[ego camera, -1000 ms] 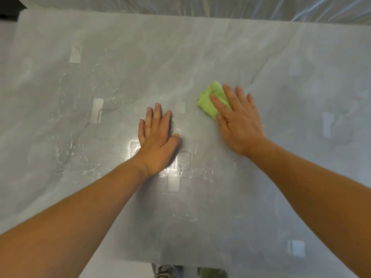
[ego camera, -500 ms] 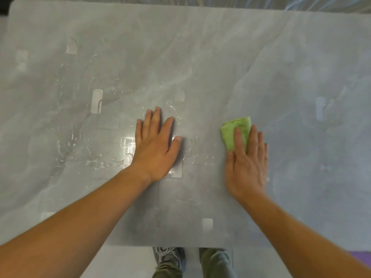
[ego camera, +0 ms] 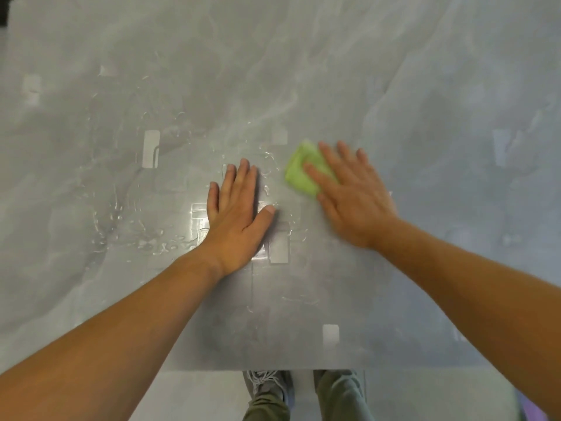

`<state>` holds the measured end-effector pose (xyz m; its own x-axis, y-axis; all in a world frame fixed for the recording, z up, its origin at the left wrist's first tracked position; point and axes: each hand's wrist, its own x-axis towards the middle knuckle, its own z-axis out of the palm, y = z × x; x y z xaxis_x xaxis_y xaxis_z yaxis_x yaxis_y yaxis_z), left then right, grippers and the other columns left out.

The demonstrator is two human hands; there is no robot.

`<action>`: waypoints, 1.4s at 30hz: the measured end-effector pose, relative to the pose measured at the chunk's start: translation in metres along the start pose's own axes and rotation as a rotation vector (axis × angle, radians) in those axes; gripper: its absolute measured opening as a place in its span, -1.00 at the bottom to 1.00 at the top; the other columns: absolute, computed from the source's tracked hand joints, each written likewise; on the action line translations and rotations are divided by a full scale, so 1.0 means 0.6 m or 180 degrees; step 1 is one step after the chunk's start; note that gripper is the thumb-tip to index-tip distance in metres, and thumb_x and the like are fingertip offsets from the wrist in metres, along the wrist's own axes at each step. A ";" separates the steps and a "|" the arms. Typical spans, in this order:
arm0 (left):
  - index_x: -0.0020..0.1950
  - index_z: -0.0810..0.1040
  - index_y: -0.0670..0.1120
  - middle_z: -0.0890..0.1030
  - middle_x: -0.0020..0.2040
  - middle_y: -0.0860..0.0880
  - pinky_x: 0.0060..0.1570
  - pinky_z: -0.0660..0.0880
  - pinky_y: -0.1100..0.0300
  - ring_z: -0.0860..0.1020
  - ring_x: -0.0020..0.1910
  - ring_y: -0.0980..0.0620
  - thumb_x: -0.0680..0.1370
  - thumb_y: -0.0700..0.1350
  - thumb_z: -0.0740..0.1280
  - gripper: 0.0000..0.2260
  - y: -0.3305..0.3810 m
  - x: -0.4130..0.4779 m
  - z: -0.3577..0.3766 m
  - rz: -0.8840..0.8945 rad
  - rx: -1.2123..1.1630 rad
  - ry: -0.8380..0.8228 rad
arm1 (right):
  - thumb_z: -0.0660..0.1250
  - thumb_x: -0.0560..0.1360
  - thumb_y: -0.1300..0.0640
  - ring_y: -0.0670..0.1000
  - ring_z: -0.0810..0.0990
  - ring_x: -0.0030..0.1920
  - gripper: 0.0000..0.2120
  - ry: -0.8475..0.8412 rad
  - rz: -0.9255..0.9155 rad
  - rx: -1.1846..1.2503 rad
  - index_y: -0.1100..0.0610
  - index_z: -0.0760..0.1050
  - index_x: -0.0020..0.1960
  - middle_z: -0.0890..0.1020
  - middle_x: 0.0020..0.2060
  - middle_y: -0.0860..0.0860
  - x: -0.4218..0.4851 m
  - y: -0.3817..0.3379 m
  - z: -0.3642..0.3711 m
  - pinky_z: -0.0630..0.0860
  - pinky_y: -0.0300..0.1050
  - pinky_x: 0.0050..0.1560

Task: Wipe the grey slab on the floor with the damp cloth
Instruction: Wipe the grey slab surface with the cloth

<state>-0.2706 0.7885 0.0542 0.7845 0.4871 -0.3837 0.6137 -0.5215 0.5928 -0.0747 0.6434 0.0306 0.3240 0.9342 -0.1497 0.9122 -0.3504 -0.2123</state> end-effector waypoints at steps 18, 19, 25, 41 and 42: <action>0.63 0.02 0.03 -0.16 0.66 -0.01 0.50 -0.40 0.00 -0.29 0.60 0.04 0.56 0.15 -0.02 -0.37 0.001 -0.007 0.000 0.0120 0.0380 0.0047 | 0.07 0.63 -0.01 0.25 0.02 0.60 -0.45 0.0273 0.1021 0.0216 -0.04 0.11 0.60 0.06 0.62 0.12 -0.119 -0.088 0.029 -0.05 0.23 0.57; 0.63 0.02 0.02 -0.12 0.66 -0.03 0.51 -0.37 -0.01 -0.25 0.61 0.03 0.56 0.15 -0.02 -0.37 0.003 -0.012 -0.001 0.0146 0.0432 0.0099 | 0.07 0.63 -0.01 0.24 0.01 0.60 -0.45 0.0192 0.0707 0.0132 -0.04 0.10 0.61 0.06 0.62 0.11 -0.142 -0.107 0.038 -0.02 0.24 0.56; 0.62 0.06 0.01 -0.05 0.65 -0.06 0.54 -0.31 0.00 -0.19 0.62 0.00 0.62 0.14 -0.05 -0.43 -0.003 -0.083 0.019 0.0146 0.0554 0.0296 | 0.09 0.63 -0.02 0.25 0.07 0.59 -0.46 0.0116 0.0411 0.0002 -0.09 0.12 0.60 0.11 0.61 0.08 -0.154 -0.075 0.038 -0.03 0.25 0.56; 0.55 0.25 0.04 0.03 0.64 -0.07 0.56 -0.12 -0.11 -0.06 0.62 -0.07 0.68 0.08 0.02 -0.56 -0.016 -0.187 0.087 -0.0167 0.0731 0.0617 | 0.05 0.62 -0.02 0.30 0.09 0.57 -0.49 0.0431 0.1023 0.0160 -0.03 0.20 0.57 0.14 0.60 0.14 -0.193 -0.020 0.036 0.02 0.30 0.53; 0.54 0.28 0.04 0.06 0.64 -0.06 0.55 -0.09 -0.12 -0.02 0.61 -0.09 0.68 0.07 0.03 -0.58 -0.016 -0.185 0.086 -0.0199 0.0681 0.0667 | 0.05 0.62 -0.01 0.30 0.08 0.57 -0.48 0.0504 0.1223 0.0196 -0.02 0.19 0.57 0.12 0.60 0.14 -0.190 -0.039 0.039 0.01 0.30 0.53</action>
<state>-0.3590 0.7031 0.0544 0.7229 0.6452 -0.2472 0.6825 -0.6108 0.4015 -0.1391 0.5433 0.0301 0.6767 0.7319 -0.0801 0.7023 -0.6743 -0.2281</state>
